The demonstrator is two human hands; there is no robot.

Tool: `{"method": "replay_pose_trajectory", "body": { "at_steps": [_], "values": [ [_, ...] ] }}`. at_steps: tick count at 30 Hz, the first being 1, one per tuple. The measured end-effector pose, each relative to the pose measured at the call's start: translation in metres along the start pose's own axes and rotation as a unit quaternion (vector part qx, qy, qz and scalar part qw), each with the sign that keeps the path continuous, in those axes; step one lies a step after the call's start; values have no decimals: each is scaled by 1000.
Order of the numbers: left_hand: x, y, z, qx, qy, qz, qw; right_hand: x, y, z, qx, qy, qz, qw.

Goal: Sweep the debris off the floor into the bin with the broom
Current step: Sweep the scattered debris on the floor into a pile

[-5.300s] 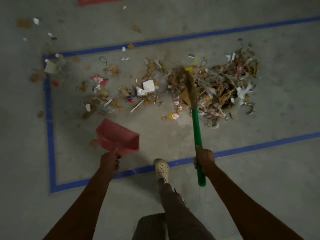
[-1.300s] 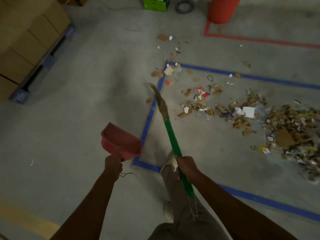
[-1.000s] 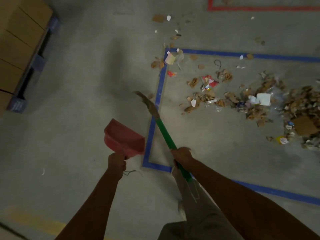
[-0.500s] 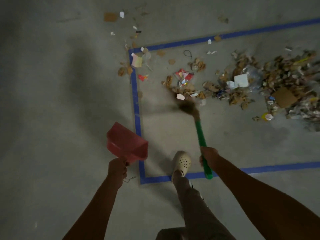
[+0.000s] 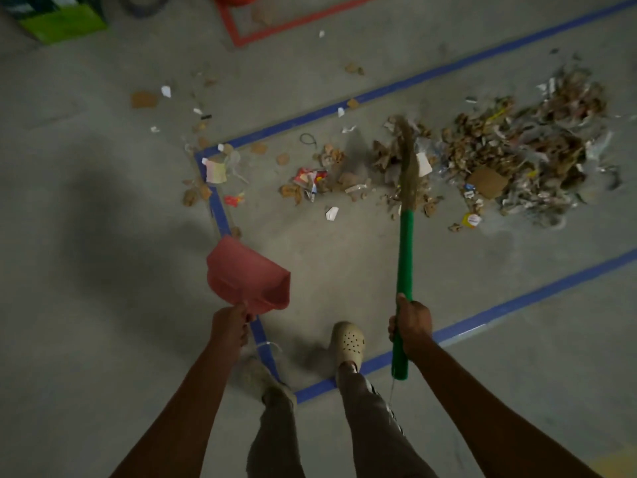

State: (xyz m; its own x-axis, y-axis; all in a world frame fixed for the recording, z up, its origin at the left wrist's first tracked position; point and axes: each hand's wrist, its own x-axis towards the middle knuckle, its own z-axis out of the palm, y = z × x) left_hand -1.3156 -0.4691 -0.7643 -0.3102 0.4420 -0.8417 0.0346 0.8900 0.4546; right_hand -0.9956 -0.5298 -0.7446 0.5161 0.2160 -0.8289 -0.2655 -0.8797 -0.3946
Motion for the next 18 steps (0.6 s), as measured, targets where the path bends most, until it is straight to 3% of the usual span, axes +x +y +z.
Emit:
{"method": "replay_pose_trajectory", "body": {
  "at_steps": [9, 18],
  "values": [
    [43, 35, -52, 70, -31, 23, 997, -52, 5, 66, -78, 5, -33, 996],
    [103, 47, -171, -4, 7, 8, 1000, -122, 36, 198, -173, -83, -51, 980]
  ]
}}
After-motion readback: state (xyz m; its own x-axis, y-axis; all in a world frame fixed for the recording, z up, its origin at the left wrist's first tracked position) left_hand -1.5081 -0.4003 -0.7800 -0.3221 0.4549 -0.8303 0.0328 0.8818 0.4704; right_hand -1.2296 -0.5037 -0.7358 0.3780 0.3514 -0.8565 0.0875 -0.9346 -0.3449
